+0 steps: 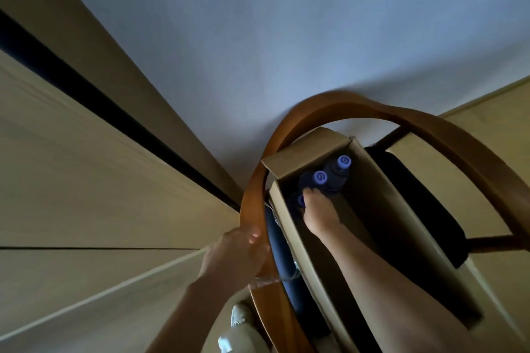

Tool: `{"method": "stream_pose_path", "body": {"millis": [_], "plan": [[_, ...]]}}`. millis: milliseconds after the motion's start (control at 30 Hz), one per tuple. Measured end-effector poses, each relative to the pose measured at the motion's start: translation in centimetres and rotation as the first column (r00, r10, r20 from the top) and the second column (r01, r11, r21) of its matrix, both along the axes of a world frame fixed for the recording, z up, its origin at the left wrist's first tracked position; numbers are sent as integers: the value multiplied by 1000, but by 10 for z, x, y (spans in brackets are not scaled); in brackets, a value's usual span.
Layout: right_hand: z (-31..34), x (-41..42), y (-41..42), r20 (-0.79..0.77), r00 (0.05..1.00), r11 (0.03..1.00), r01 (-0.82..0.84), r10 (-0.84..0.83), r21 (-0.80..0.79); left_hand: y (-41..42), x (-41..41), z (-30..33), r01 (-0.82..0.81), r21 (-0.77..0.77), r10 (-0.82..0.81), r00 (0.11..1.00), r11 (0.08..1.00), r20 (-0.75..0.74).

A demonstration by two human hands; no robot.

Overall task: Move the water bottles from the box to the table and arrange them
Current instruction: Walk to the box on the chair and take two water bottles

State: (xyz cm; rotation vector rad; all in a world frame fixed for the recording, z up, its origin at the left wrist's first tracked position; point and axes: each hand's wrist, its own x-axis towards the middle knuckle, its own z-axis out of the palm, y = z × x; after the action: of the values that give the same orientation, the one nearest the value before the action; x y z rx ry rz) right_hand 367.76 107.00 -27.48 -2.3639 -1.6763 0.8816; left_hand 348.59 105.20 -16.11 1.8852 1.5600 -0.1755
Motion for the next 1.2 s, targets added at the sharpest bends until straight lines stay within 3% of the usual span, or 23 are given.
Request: {"method": "stream_pose_path", "body": {"millis": [167,367,500,600,700,733,767,867,933,1033,1200], "plan": [[51,17,-15,-47,997,986,62,-55,157,9,14,-1,28,-60,-23,995,998,95],[160,34,-39,-47,993,887,-79,112,455,18,51,11,83,22,-86,947,996,309],[230,38,-49,-225,960,804,-1,167,595,19,66,35,90,30,-92,836,996,541],[253,36,-51,-374,897,755,74,236,652,14,67,50,-15,48,-23,723,999,691],[242,32,-41,-741,624,789,315,247,528,12,54,55,-125,50,47,672,991,739],[230,32,-35,-808,553,804,376,204,461,11,49,54,-152,28,82,664,988,743],[213,32,-30,-831,541,816,419,127,398,10,44,52,-175,15,107,664,984,740],[145,36,-12,-770,612,832,513,-180,214,8,30,44,-202,42,119,718,978,686],[94,40,-6,-601,718,859,503,-351,99,3,21,37,-219,60,126,740,974,661],[37,44,0,-484,758,874,485,-437,-30,-3,12,30,-265,35,178,733,964,656],[-13,30,17,-439,760,859,508,-479,-60,-6,3,19,-270,-107,274,717,957,641]]}}
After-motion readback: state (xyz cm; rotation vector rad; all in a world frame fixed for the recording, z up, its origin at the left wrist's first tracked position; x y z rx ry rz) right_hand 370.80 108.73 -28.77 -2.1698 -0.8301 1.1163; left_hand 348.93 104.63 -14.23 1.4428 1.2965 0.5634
